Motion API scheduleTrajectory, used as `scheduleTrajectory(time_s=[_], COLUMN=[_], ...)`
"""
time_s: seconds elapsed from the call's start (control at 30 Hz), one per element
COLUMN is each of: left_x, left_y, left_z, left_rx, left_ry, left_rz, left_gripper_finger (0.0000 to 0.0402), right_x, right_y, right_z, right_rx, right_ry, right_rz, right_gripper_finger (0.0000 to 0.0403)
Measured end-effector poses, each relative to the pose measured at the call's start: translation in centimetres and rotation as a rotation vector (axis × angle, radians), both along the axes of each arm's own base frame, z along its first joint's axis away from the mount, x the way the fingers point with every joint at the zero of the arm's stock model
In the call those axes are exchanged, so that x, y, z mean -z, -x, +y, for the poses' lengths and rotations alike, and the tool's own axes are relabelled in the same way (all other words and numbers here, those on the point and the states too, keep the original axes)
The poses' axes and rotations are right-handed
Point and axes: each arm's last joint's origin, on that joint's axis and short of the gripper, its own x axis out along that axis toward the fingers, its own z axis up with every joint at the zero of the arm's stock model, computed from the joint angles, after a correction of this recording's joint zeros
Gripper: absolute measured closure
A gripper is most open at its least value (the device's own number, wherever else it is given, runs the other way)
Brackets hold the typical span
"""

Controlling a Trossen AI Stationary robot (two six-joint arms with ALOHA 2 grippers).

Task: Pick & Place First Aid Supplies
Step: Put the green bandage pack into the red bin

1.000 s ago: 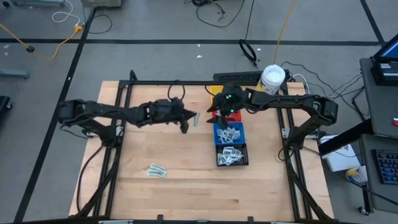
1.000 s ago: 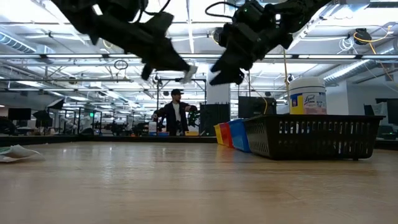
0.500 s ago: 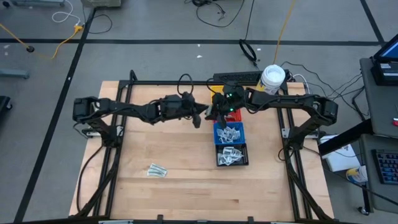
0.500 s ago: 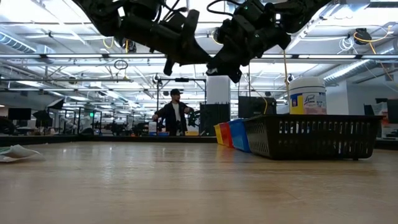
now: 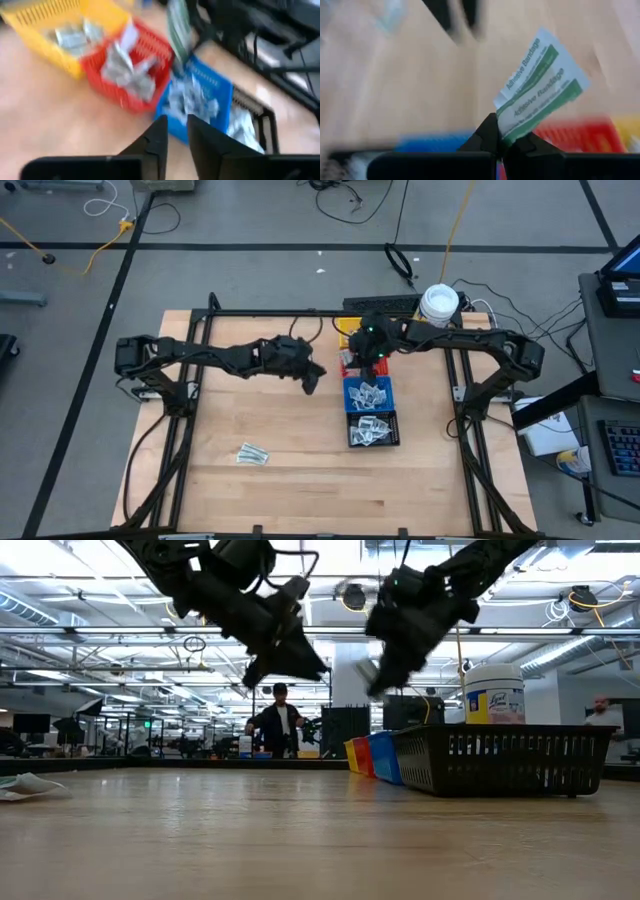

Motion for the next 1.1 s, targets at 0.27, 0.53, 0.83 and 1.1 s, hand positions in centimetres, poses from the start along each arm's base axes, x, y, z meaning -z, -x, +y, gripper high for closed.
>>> scheduleTrajectory(time_s=[0.27,0.53,0.83,1.1], left_x=[1.3,2.5,3.5,4.0], left_y=[0.8,2.0,3.8,5.3], left_z=[-1.0,-1.8,-2.5,-3.6], left_rx=[0.174,0.314,0.422,0.551], left_ry=[0.183,0.359,0.528,0.612], left_rz=[0.135,0.299,0.481,0.598], left_gripper_finger=[0.028,0.0279,0.0279,0.0279], right_x=[1.6,1.7,1.9,1.9], right_y=[2.9,3.4,3.7,3.7], right_z=[-2.3,-2.8,-2.6,-2.5], right_rx=[0.001,-0.005,0.024,0.074], right_ry=[0.359,0.409,0.358,0.319], right_rz=[0.324,0.375,0.413,0.416], right_gripper_finger=[0.0402,0.0392,0.0279,0.0176])
